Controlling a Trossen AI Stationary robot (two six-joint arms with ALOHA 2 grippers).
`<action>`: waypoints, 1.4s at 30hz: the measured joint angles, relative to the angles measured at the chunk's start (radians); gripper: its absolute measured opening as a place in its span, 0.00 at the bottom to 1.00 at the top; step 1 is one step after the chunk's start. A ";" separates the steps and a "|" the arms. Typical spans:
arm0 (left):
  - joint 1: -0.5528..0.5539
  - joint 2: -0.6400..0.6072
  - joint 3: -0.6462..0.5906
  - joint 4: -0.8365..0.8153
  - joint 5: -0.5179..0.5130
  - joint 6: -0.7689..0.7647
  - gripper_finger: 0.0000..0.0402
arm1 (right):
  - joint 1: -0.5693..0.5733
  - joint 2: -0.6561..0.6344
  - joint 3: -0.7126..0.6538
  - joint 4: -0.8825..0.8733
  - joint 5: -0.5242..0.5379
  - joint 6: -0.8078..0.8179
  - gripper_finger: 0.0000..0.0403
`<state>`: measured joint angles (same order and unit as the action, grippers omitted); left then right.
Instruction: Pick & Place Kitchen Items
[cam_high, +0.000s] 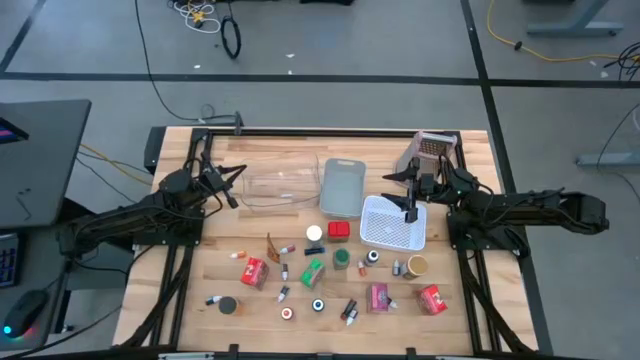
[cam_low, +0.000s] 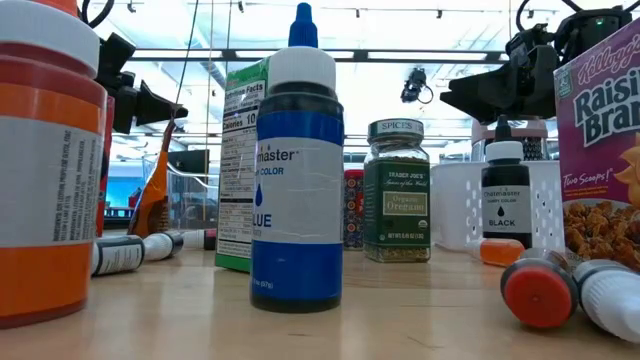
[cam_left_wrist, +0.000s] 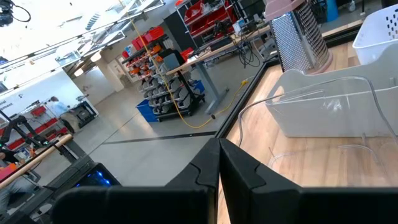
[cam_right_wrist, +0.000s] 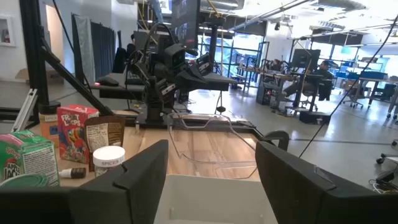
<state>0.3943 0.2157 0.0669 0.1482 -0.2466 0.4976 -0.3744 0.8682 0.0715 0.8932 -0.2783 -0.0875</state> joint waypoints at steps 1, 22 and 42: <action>0.000 0.000 0.000 0.000 0.000 0.000 0.04 | 0.000 0.000 0.000 0.000 0.000 0.000 0.62; 0.000 0.000 0.000 0.000 0.000 0.132 0.04 | 0.000 0.000 0.000 0.000 0.000 0.000 0.62; 0.000 0.000 0.000 0.047 0.015 0.043 0.04 | 0.000 0.000 0.000 0.000 0.000 0.000 0.62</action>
<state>0.3943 0.2157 0.0673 0.1950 -0.2317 0.5403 -0.3740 0.8680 0.0715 0.8932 -0.2783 -0.0875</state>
